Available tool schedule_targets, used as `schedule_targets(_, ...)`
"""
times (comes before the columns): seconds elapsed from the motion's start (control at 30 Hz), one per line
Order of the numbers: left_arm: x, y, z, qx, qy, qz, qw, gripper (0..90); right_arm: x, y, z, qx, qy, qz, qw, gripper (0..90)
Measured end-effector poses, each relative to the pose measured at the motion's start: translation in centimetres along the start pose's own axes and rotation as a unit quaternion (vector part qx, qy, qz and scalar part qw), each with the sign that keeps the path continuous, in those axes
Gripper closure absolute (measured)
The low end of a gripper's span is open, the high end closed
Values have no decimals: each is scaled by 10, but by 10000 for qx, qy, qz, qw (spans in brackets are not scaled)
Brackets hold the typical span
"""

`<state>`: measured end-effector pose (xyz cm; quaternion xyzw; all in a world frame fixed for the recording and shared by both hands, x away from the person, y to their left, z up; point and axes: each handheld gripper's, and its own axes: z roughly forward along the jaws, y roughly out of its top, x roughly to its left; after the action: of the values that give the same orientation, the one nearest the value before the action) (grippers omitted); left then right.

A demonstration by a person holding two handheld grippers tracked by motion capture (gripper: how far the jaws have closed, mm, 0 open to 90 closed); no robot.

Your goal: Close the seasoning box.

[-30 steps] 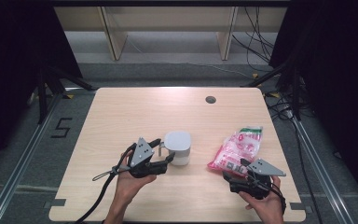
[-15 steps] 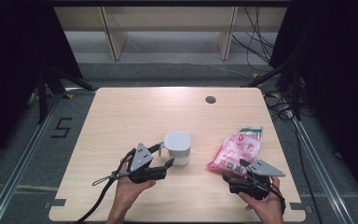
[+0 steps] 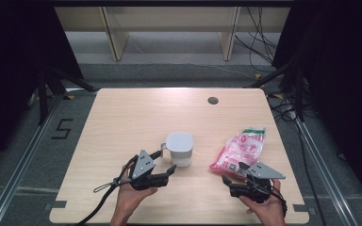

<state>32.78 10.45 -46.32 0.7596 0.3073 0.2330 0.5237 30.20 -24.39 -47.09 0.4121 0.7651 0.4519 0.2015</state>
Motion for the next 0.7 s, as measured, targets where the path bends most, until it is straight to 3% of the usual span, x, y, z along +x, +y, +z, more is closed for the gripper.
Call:
schedule_targets(0.23,-5,-7,2,72,-88,-11,9999,287,3,-1,-1,-27,-27,43,10000,189)
schedule_targets(0.3,-6,-9,2,85,-117,-44,9999,287,2,-1,0,-49,2,-18,10000,189)
schedule_targets(0.33,-6,-10,1,147,-73,38,9999,287,3,-1,0,-52,5,-20,10000,189)
schedule_targets(0.4,-9,-13,0,213,-22,63,9998,287,1,0,2,-96,-29,-213,9997,189)
schedule_targets(0.43,-10,-14,0,208,-17,62,9998,286,1,0,-1,-75,-31,-228,9997,189)
schedule_targets(0.5,-13,-18,-1,250,-79,52,9996,285,5,-1,0,-41,31,-33,10000,189)
schedule_targets(0.53,-14,-19,-1,265,-63,48,9996,285,4,-1,0,-30,52,-133,9999,189)
schedule_targets(0.63,-16,-24,-2,347,-115,58,9993,285,6,-3,-1,72,41,-127,9999,189)
schedule_targets(0.67,-17,-26,-3,399,-95,104,9991,285,9,-4,-2,158,60,-22,9999,189)
schedule_targets(0.7,-19,-28,-3,410,-135,52,9991,285,7,-4,-2,144,111,-123,9998,189)
